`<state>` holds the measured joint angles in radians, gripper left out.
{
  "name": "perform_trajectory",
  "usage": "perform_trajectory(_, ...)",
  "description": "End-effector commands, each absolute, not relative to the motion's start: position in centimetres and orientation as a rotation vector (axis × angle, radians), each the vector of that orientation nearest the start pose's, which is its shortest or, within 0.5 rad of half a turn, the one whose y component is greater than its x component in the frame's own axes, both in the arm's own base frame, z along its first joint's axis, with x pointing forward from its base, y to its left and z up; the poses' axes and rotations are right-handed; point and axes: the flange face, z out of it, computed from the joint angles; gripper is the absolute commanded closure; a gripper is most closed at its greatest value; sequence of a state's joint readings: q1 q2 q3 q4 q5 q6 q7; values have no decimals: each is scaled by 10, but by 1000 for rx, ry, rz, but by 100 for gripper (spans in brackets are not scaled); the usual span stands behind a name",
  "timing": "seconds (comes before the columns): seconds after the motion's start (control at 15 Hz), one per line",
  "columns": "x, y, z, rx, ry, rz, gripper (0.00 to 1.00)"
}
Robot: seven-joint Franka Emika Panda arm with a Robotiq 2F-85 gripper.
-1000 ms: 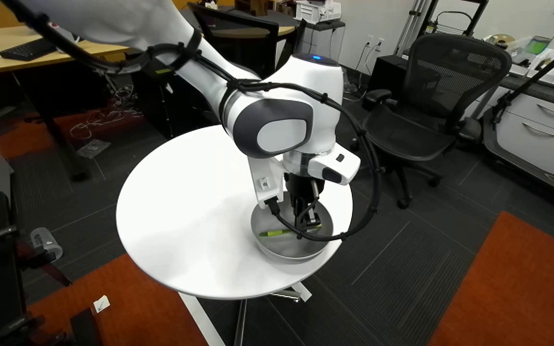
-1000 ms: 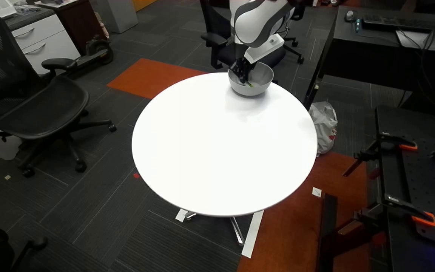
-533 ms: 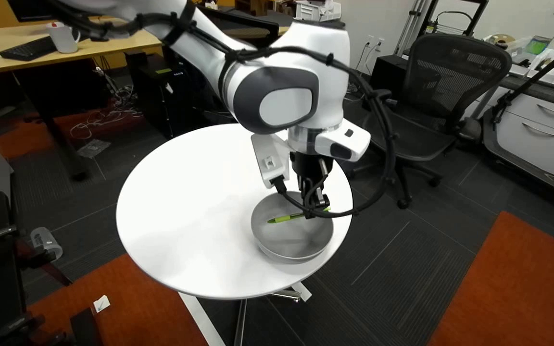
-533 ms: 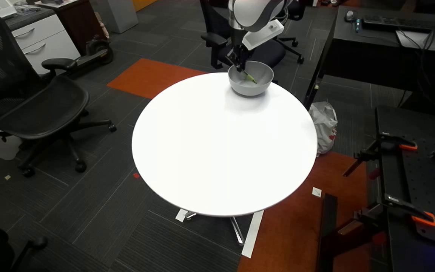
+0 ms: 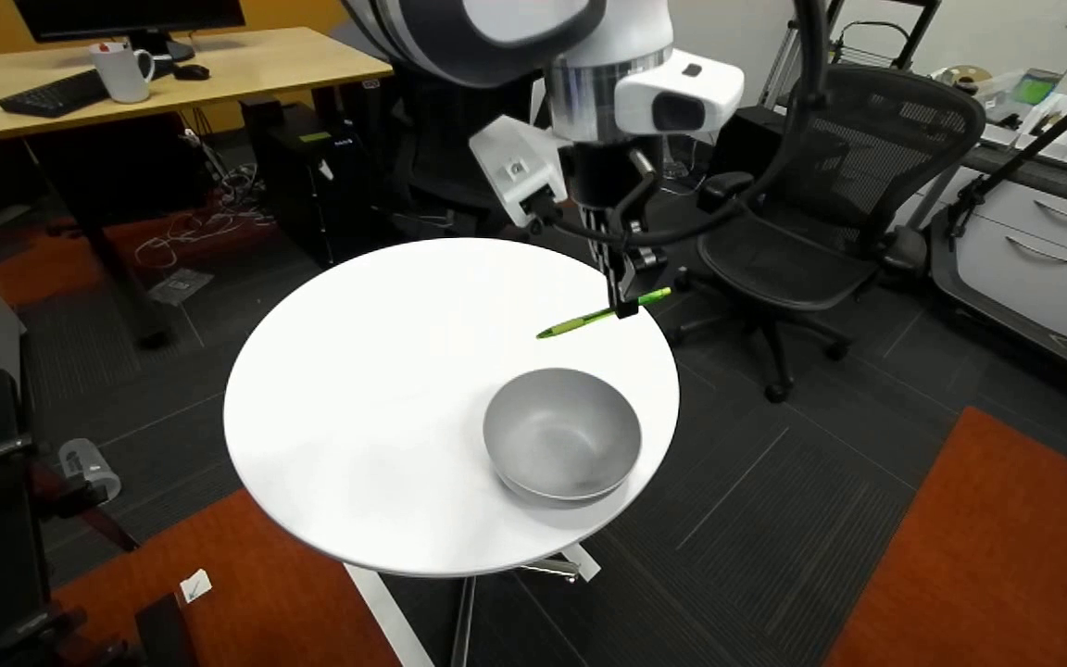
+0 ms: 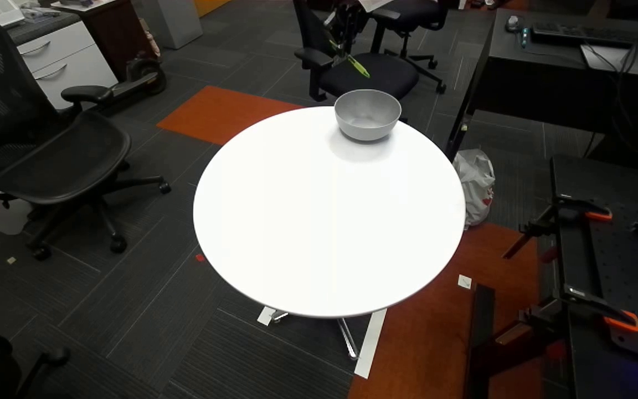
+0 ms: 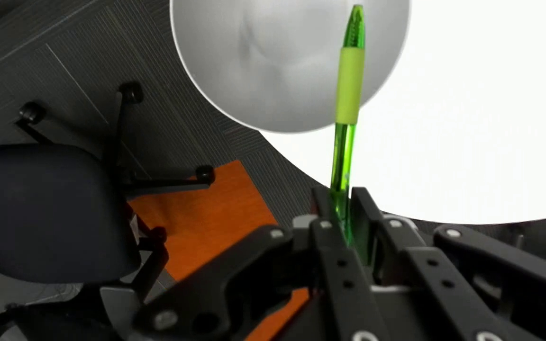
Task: Take out the green pen from the grey bowl and put it on the table
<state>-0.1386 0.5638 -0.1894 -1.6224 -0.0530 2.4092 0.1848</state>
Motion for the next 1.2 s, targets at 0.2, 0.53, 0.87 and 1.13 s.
perform_trajectory(0.2,669,-123,347,-3209,391,-374,96)
perform_trajectory(0.53,664,-41,323,-3174,165,-302,96)
perform_trajectory(0.87,652,28,288,-3149,114,-198,96)
perform_trajectory(1.13,647,49,253,-3216,207,-122,96)
